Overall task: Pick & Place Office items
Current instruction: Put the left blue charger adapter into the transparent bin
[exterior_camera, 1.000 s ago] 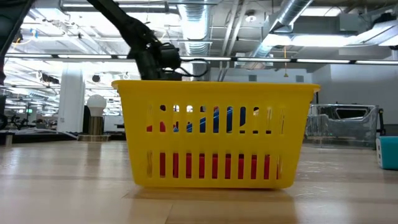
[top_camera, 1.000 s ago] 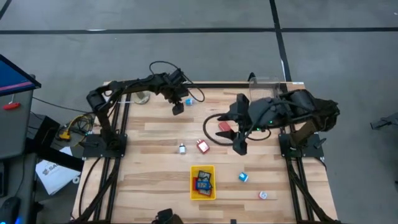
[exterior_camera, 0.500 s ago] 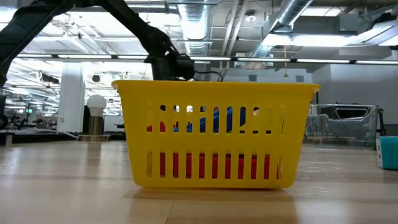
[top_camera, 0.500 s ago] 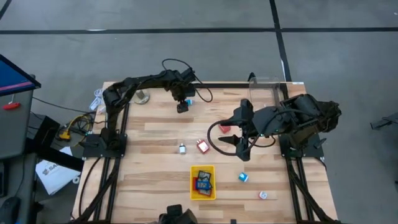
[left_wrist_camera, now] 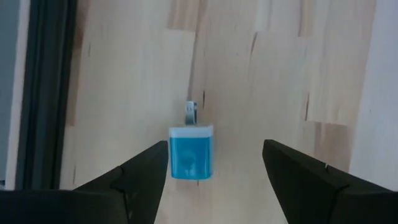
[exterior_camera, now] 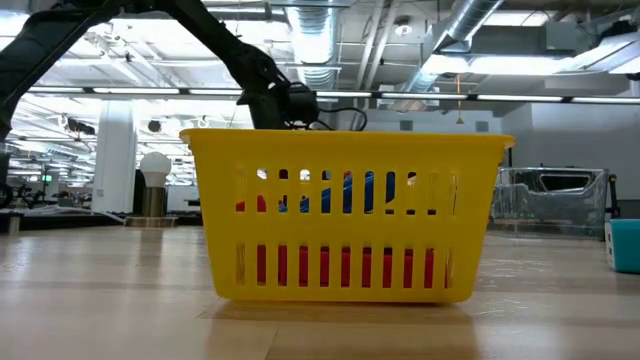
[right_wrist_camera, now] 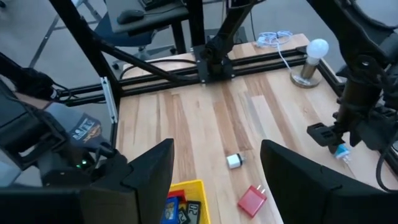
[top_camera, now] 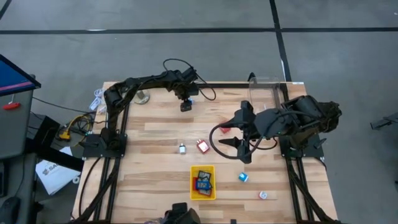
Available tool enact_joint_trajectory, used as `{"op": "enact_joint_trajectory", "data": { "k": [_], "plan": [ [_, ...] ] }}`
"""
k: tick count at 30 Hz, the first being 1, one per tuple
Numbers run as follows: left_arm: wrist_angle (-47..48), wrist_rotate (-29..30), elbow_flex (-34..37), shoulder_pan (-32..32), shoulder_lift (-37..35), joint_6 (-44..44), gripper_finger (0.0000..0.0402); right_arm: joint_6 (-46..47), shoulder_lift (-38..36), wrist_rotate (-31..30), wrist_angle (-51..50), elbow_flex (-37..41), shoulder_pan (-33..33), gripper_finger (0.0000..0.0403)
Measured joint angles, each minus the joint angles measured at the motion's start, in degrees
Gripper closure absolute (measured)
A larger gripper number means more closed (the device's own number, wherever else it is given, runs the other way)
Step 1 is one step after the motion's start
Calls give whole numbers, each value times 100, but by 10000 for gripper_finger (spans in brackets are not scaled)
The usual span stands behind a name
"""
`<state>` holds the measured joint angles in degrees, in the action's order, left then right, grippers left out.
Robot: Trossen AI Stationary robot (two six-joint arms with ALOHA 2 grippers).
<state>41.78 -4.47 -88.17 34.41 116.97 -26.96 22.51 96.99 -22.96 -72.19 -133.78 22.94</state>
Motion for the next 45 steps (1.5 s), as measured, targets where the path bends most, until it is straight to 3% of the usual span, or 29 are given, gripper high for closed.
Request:
{"op": "enact_joint_trajectory", "data": {
  "k": [23,29,36,42,45],
  "plan": [
    [-469,344,7,240,442,-92,147,-58,0,18,195,0,109,170],
    [-483,344,9,264,481,-32,194,-82,0,16,195,0,105,170],
    [-569,342,7,264,481,97,288,-85,0,16,198,0,105,170],
    [-532,182,7,219,461,180,290,-60,0,16,197,0,110,170],
    [-430,-254,13,161,346,232,290,-62,0,-12,188,0,110,170]
  ]
}}
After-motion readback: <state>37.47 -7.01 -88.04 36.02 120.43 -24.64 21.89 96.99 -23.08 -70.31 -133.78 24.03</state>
